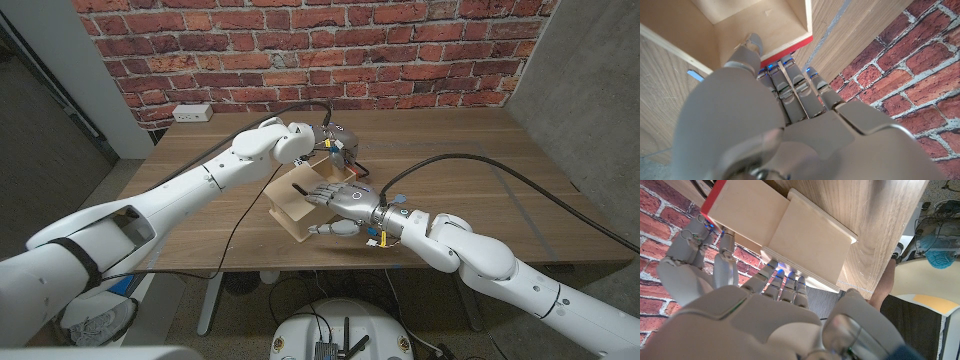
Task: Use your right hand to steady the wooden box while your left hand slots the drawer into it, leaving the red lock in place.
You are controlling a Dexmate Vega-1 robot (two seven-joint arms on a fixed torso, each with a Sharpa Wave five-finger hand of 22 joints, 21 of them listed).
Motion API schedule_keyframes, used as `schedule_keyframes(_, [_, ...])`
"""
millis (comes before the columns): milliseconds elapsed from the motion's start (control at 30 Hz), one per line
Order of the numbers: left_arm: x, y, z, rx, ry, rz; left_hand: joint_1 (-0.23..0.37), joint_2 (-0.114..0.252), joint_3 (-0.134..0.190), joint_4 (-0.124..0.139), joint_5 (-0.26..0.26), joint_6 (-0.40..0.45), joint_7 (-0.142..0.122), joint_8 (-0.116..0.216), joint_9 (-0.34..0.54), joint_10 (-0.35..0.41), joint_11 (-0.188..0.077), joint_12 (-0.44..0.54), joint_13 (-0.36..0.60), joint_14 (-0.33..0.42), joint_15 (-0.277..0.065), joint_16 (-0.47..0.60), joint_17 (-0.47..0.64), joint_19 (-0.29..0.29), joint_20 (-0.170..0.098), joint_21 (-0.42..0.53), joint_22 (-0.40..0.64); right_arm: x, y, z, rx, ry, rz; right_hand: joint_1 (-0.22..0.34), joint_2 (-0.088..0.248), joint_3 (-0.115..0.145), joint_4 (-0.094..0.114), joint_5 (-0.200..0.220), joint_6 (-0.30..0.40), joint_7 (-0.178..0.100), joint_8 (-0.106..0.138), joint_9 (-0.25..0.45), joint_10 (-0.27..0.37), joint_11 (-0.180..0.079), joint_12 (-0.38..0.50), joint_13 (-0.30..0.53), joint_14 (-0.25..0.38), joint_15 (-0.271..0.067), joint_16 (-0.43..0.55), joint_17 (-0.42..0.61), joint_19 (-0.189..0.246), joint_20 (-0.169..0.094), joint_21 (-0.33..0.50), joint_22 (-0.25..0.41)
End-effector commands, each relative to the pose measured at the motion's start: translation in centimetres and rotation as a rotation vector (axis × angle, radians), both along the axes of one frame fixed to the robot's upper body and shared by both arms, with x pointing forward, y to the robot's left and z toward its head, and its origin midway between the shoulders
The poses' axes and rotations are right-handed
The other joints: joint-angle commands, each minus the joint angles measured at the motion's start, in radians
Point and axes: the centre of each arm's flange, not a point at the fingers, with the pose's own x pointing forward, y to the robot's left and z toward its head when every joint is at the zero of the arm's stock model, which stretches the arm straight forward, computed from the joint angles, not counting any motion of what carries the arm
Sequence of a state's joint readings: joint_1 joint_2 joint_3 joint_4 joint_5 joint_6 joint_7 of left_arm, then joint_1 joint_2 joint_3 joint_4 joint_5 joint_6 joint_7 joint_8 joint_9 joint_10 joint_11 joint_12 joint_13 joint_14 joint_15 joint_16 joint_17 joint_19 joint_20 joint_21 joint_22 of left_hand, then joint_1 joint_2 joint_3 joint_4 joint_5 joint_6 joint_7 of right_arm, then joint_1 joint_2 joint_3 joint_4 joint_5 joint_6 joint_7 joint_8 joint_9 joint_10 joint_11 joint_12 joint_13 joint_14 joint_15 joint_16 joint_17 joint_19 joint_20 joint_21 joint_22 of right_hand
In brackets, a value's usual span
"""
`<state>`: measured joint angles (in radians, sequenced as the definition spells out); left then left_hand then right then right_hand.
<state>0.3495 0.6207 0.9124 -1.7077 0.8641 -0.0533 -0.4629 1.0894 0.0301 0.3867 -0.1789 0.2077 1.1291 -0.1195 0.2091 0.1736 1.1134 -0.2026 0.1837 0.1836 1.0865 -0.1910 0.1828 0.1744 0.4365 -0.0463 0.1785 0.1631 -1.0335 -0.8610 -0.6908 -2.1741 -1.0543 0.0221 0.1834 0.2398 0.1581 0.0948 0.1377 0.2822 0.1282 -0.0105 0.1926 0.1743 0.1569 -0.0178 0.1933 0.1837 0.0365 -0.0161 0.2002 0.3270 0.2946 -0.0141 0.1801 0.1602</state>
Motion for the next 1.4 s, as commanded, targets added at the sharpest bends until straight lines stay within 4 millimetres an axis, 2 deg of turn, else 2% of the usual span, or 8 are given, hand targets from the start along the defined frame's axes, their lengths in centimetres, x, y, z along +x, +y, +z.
schedule_keyframes(33, [-0.24, 0.42, -0.24, -0.006, 0.003, 0.021, 0.038, 0.049, 0.0, 0.006, 0.006, 0.017, 0.008, 0.007, 0.016, 0.012, 0.001, 0.003, 0.002, 0.01, -0.053, 0.01, 0.005, 0.006, -0.153, 0.006, 0.003, 0.03, -0.07, 0.03, -0.001, -0.004, -0.002, 0.006, 0.009, -0.001, 0.006, 0.007, 0.008, -0.001, 0.006, 0.006, 0.008, 0.001, 0.004, 0.006, 0.012, 0.001, 0.007, 0.002, 0.011, -0.003, 0.007, 0.006])
schedule_keyframes(1400, [-0.95, 1.4, -0.68, -0.037, 0.008, 0.044, 0.039, 0.05, 0.0, 0.006, 0.006, 0.007, 0.007, 0.004, 0.017, 0.007, 0.001, 0.002, 0.001, 0.008, -0.053, 0.009, 0.005, 0.004, -0.153, 0.005, 0.003, -0.41, 0.61, -0.27, -0.068, -0.025, -0.003, 0.006, 0.009, -0.001, 0.006, 0.007, 0.008, -0.001, 0.006, 0.006, 0.008, 0.001, 0.004, 0.006, 0.012, 0.001, 0.007, 0.002, 0.011, -0.003, 0.007, 0.006])
